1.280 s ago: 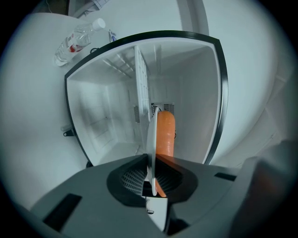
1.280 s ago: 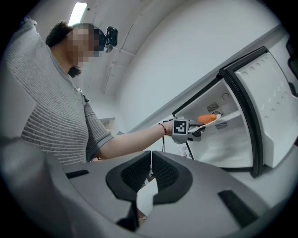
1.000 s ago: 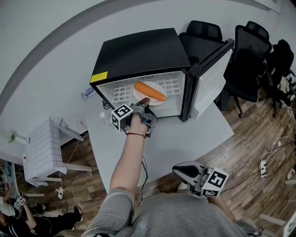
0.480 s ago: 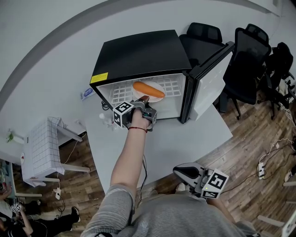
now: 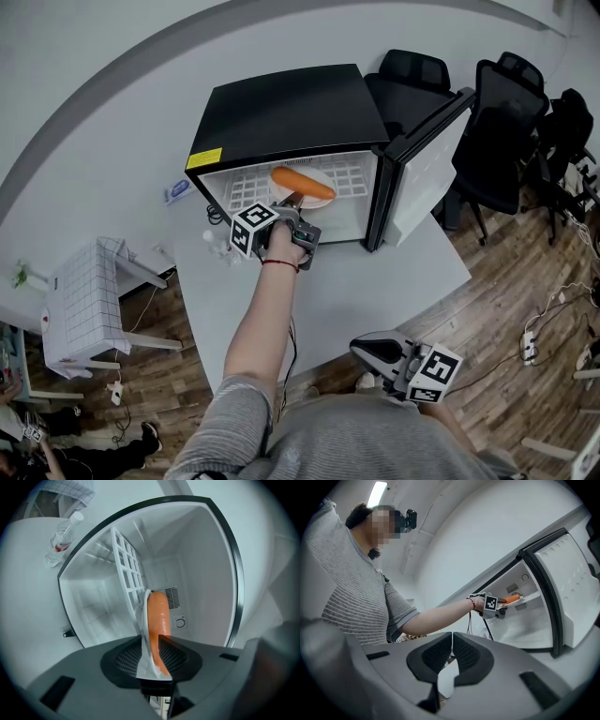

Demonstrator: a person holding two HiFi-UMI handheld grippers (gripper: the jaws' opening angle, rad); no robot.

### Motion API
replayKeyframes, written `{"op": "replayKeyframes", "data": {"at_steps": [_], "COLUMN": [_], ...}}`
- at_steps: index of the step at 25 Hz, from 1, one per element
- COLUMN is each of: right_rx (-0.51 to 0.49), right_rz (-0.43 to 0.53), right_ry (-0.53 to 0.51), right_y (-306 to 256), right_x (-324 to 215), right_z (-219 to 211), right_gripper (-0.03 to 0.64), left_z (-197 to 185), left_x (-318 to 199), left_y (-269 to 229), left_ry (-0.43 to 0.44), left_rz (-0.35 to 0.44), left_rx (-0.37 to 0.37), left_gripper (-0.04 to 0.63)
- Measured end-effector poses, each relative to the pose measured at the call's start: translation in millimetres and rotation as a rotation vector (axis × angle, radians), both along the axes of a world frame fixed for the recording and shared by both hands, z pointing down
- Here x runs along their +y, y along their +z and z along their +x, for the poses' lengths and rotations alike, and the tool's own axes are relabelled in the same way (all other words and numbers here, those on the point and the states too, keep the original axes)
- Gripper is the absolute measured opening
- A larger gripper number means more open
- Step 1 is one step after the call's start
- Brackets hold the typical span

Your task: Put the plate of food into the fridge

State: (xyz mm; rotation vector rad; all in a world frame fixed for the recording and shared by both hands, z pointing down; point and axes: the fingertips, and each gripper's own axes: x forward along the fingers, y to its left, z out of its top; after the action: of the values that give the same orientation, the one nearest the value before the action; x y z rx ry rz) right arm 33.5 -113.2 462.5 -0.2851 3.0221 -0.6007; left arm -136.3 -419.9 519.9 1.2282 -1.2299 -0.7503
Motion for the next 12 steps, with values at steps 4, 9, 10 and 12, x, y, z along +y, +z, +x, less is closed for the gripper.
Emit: {"op": "replayKeyframes", "data": {"at_steps": [4,9,10,12], "right_rx": [0.002,0.001,0.001,0.000], "right_rz": [0.000,0.003,0.004,0.006], "right_ry": [-0.001,-0.008,-0.009,-0.013], "right_y": [-1,-1,-2,-2], "right_x": [2,4,5,7], "right_z": [0,-1,-2,-3], "right_gripper": [0.014,0.014,0.015,0.014], "left_z": [-3,-3,-3,-1], "left_x": [8,17,18,22], "left_y": [3,6,5,1], "left_ry": [0.006,0.008,0.011,0.022], "left_rz": [0.007,0.027,0.032,0.044], "left_rx": [-0.005,-0.001,-0.002,-0.008], "left_gripper": [0.106,0.106,0.107,0.107]}}
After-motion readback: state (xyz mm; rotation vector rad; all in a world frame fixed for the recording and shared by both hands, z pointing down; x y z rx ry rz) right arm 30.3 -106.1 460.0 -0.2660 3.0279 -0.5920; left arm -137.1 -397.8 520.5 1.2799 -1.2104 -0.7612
